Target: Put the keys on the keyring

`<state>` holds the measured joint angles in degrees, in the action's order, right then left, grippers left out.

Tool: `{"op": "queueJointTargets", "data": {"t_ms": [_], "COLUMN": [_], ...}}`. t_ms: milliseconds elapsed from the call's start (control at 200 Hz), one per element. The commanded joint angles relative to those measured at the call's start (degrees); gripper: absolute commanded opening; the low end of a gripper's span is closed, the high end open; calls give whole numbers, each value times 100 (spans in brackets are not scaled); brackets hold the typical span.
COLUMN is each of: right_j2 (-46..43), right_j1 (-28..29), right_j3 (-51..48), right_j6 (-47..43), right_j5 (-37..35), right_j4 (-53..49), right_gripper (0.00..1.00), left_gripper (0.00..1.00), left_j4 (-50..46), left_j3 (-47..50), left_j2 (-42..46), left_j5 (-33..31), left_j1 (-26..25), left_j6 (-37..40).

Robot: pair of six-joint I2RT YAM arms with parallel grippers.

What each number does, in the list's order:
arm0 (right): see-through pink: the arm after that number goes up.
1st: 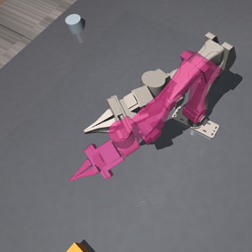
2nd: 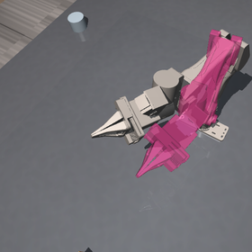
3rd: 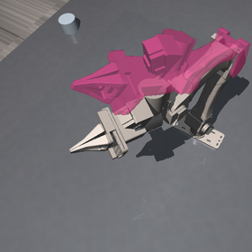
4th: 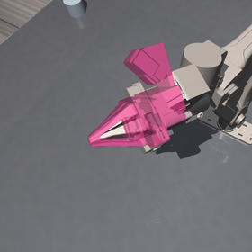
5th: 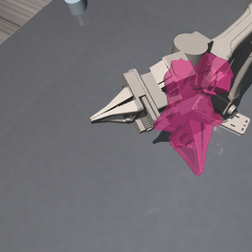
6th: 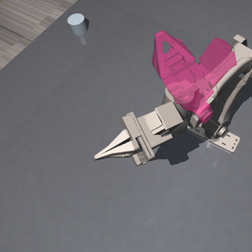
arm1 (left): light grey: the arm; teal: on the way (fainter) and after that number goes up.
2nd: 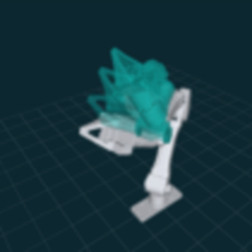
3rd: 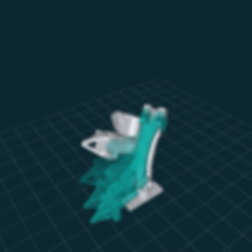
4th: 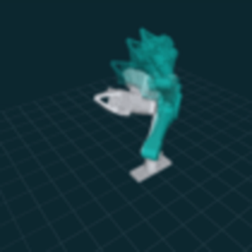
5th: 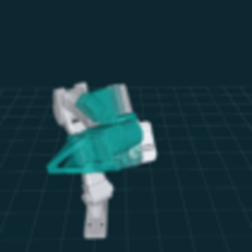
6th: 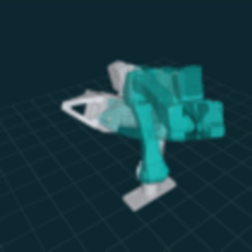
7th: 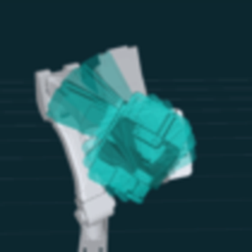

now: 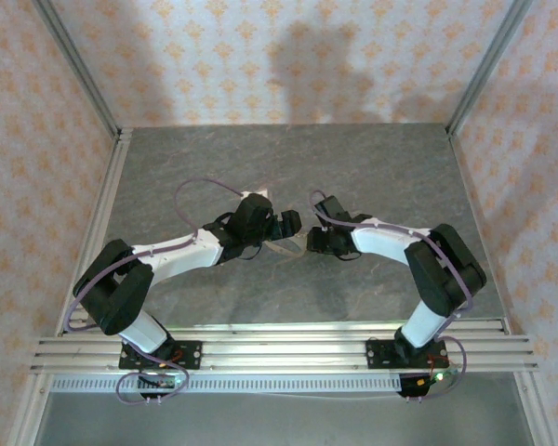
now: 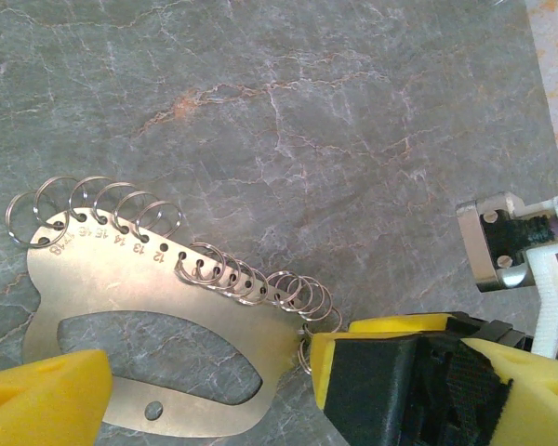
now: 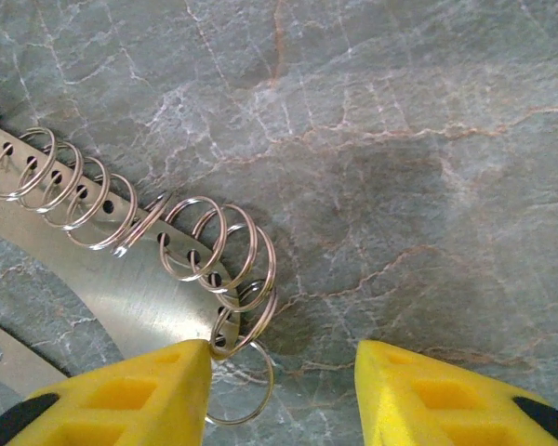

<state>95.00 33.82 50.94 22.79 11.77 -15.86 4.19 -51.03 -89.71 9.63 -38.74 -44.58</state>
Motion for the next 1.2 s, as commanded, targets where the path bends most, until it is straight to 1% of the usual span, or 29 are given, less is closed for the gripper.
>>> {"op": "queueJointTargets", "data": {"t_ms": [0,180,415,525,701,936,1191], "right_j2": [-238,-502,-588,-528,-358,-119,49], "right_j1": [149,356,489,578,647,729,797], "right_j3": [217,224,215,265,349,384,419], "right_j6": [-384,-894,-1628,-1898,-2077,-2212,-2279], "right_j5": [-358,-681,-650,-715,-870,-929,-1274], "right_j4": [-269,-481,-711,-828,-885,-815,-745], "right_gripper": [44,43,41,38,35,35,34], "left_gripper": [95,95,95,95,95,95,95], "left_j4": [25,13,-220,-303,-344,-401,-409], "left_j3": [97,84,-5,-46,-94,-128,-136], "left_j2": [112,133,260,296,297,309,291], "left_j5": [-138,-150,-253,-290,-295,-323,-330], "left_j1": [-19,-19,-19,-19,-19,-19,-19], "left_j6": [16,32,210,265,265,292,292]}}
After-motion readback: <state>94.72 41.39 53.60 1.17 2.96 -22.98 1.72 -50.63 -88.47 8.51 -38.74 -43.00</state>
